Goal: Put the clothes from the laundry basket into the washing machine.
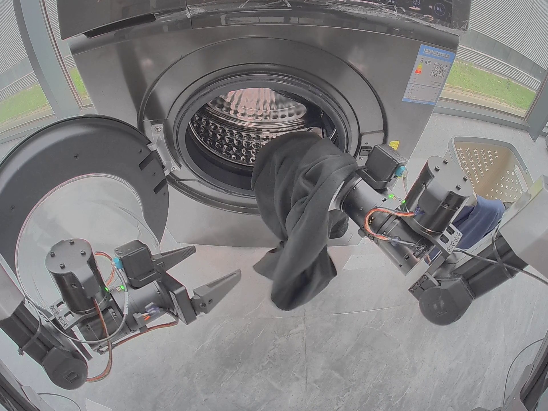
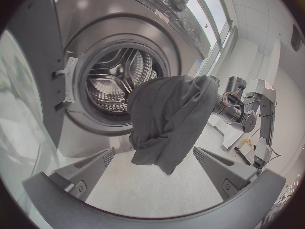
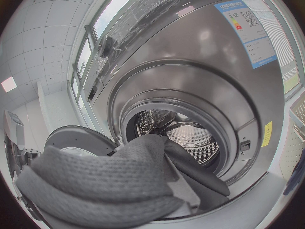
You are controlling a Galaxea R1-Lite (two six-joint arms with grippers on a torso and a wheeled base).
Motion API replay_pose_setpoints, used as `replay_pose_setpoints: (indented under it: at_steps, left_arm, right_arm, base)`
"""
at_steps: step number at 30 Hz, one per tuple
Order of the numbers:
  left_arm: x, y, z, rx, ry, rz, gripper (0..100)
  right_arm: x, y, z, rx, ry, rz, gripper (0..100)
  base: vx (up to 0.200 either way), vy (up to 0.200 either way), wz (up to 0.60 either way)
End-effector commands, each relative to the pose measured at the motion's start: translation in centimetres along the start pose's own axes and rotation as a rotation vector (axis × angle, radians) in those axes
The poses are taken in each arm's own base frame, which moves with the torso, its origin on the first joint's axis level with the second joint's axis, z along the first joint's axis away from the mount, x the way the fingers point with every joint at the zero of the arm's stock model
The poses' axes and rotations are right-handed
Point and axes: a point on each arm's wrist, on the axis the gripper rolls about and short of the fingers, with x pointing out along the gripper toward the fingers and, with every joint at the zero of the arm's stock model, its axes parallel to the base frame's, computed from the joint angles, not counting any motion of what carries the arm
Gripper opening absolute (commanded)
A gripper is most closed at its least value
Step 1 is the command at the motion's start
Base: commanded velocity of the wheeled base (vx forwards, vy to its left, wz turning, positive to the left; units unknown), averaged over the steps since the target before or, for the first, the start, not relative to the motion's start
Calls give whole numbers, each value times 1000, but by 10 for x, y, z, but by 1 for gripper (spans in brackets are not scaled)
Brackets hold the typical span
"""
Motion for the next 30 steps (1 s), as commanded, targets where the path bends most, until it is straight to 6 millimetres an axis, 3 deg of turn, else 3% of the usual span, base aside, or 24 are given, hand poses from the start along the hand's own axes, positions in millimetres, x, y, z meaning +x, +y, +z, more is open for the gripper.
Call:
replay_pose_setpoints:
  at_steps: [1,11,20,23,28,29,30]
  left_arm:
    - [25,-10,-10,-1,-3,-61,100]
    - [67,-26,-30,6,-6,-142,100]
    - [101,-11,-43,18,-18,-94,100]
    - [113,3,-48,13,-29,-14,100]
    - [126,10,-46,17,-69,22,100]
    - [128,10,-46,17,-77,32,0]
    - [131,10,-45,16,-87,45,0]
  right_arm:
    - [5,5,-15,5,23,14,0]
    - [2,25,-23,22,50,63,0]
    - [-3,46,-25,42,62,116,0]
    - [-7,52,-26,48,69,131,0]
    - [-13,60,-28,67,84,153,0]
    - [-14,61,-28,68,85,155,0]
    - [-14,61,-29,69,91,154,0]
  base:
    - [0,0,0]
    - [0,0,0]
    - [0,0,0]
    - [0,0,0]
    - [0,0,0]
    - [0,0,0]
    - [0,0,0]
